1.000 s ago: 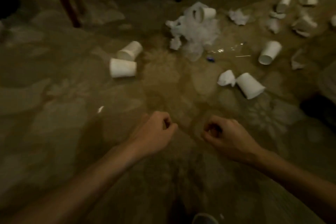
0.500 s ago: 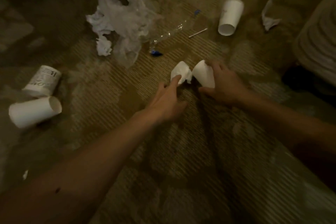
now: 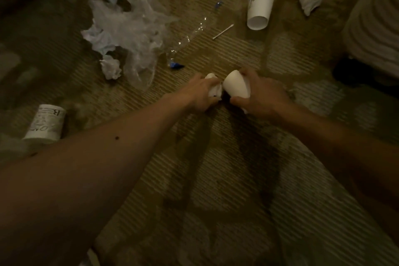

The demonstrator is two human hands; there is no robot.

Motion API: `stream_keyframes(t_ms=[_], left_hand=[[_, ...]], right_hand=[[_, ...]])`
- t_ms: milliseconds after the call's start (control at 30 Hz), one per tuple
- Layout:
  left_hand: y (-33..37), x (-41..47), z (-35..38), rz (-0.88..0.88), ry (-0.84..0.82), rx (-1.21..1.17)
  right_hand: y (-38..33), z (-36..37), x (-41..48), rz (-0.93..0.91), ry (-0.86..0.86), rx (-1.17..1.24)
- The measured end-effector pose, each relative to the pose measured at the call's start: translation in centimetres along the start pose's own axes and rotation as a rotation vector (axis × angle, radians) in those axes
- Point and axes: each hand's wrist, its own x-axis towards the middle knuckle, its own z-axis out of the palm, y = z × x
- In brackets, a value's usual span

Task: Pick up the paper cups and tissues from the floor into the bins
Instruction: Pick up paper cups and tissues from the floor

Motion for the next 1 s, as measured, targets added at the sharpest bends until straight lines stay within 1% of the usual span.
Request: stream_keyframes(t_ms=[133,167,200,300,400,467,600,667,733,867,900,1000], left_hand=[[-1.4,0.5,0.1,0.152,0.124,0.053],[-1.9,0.3,0.1,0.176,0.120,0.079],[-2.3,0.1,-0.1,0.193,0.083,0.109],[-3.8,-1.8,-0.7,0.252,-0.141,0.220],[-5.6,-4.4,-2.1,0.306,-0.289,0.270],[-6.7,-6.2,-3.1,0.306,-0.346,0.300],[-10.3,-9.8,-4.2,0.283,-0.326,0.308],[-12.6,-11.9,-4.9,0.309,-0.274,0.229],[-15.1,-13.9,-5.9,0.308,-0.191,0.068],[-20.7,-17.1,-7.7,0.192,-0.014,-0.202],[-22.0,-17.8,-8.1,0.165,0.024,-0.283],[-25.6,-19.6,-8.3,0.084,0.080,-0.490]], right_hand=[[-0.4,-0.3,-0.1,0.031,-0.010,-0.019],[-0.6,-0.2,-0.2,0.040,-0.010,-0.039],[-0.8,-0.1,-0.2,0.047,-0.010,-0.066],[-1.7,0.2,-0.7,0.059,-0.026,-0.119],[-3.4,0.6,-1.7,0.053,-0.106,-0.089],[-4.7,1.6,-2.6,0.033,-0.170,-0.111],[-7.0,3.4,-3.7,0.020,-0.218,-0.166],[-8.1,3.5,-3.6,0.071,-0.223,-0.107],[-9.6,3.4,-3.3,0.101,-0.246,-0.021],[-14.5,4.9,-3.4,0.032,-0.481,0.037],[-15.9,5.3,-3.5,0.013,-0.514,0.055],[-20.3,6.0,-3.0,-0.042,-0.501,0.079]])
